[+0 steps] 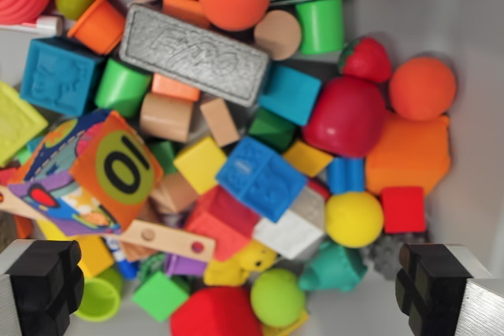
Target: Pick an object from the bin
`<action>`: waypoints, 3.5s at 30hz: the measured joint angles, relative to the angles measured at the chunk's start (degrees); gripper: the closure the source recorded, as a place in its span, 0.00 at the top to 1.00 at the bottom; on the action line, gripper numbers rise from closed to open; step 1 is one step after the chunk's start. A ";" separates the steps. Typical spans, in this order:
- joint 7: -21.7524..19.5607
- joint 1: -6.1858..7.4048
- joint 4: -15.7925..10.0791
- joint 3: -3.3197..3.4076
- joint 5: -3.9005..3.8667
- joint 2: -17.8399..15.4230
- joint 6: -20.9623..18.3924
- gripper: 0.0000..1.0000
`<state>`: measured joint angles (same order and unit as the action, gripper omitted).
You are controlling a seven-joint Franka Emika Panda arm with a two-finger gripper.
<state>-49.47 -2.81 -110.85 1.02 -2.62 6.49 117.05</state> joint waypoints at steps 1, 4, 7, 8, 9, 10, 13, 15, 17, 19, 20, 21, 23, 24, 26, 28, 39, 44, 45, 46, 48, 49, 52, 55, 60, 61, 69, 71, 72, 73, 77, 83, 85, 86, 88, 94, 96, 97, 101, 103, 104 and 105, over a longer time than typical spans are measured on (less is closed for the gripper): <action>0.00 0.00 0.00 0.00 0.00 0.00 0.00 1.00; 0.00 0.00 0.00 0.00 0.00 0.00 0.00 1.00; 0.00 0.00 0.00 0.00 0.00 0.00 0.00 1.00; 0.00 0.00 0.00 0.00 0.00 0.00 0.00 1.00; 0.00 0.00 0.00 0.00 0.00 0.00 0.00 1.00; 0.00 0.00 0.00 0.00 0.00 0.00 0.00 1.00; -0.08 0.01 -0.04 0.00 0.00 0.00 0.00 1.00; -0.43 0.06 -0.15 0.00 0.00 0.00 0.00 1.00; -0.97 0.15 -0.32 -0.01 0.00 0.00 0.06 1.00; -1.47 0.25 -0.49 -0.02 0.00 -0.01 0.18 1.00; -1.88 0.33 -0.63 -0.03 0.00 -0.02 0.30 1.00; -2.27 0.40 -0.80 -0.06 0.01 -0.04 0.44 1.00; -3.25 0.57 -1.24 -0.10 0.01 -0.14 0.77 1.00; -3.81 0.65 -1.51 -0.14 0.02 -0.20 0.94 1.00; -5.04 0.85 -2.06 -0.21 0.05 -0.32 1.29 1.00; -6.35 1.08 -2.58 -0.29 0.08 -0.42 1.74 1.00; -14.79 2.51 -5.94 -0.80 0.41 -0.94 4.49 1.00; -19.57 3.36 -7.75 -1.06 0.64 -1.16 5.98 1.00; -20.66 3.55 -8.15 -1.14 0.69 -1.18 6.36 1.00; -21.79 3.74 -8.53 -1.23 0.77 -1.20 6.75 1.00; -24.10 4.15 -9.34 -1.36 0.86 -1.25 7.50 1.00; -25.25 4.37 -9.74 -1.43 0.89 -1.27 7.86 1.00; -28.31 4.90 -10.77 -1.61 1.02 -1.33 8.88 1.00; -32.05 5.55 -11.98 -1.88 1.19 -1.34 10.09 1.00; -38.67 6.72 -14.08 -2.37 1.50 -1.33 12.31 1.00; -39.31 6.83 -14.27 -2.42 1.53 -1.33 12.51 1.00; -49.78 8.78 -17.08 -3.07 1.99 -0.84 16.09 1.00; -52.67 9.36 -17.78 -3.29 2.08 -0.58 17.10 1.00; -53.17 9.48 -17.93 -3.34 2.08 -0.51 17.31 1.00; -53.83 9.69 -18.18 -3.43 2.10 -0.36 17.74 1.00; -54.48 9.81 -18.64 -3.44 2.10 1.01 19.76 1.00; -54.60 9.78 -19.46 -3.36 2.10 4.37 23.62 1.00; -54.64 9.78 -19.65 -3.35 2.10 5.27 24.76 1.00; -54.66 9.78 -19.72 -3.35 2.10 5.70 25.29 1.00; -54.69 9.78 -19.80 -3.35 2.08 6.34 26.03 1.00; -54.78 9.79 -19.95 -3.31 2.00 8.91 28.71 1.00; -54.82 9.81 -19.98 -3.28 1.97 9.73 29.59 1.00; -54.84 9.82 -19.99 -3.27 1.95 10.10 29.99 1.00; -54.88 9.84 -20.00 -3.22 1.90 11.33 31.28 1.00; -54.89 9.85 -20.01 -3.20 1.88 11.72 31.66 1.00; -54.90 9.85 -20.01 -3.18 1.86 11.93 31.87 1.00; -54.91 9.86 -20.01 -3.15 1.85 12.15 32.11 1.00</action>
<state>-104.38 7.05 -130.85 -2.13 -0.77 18.63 149.16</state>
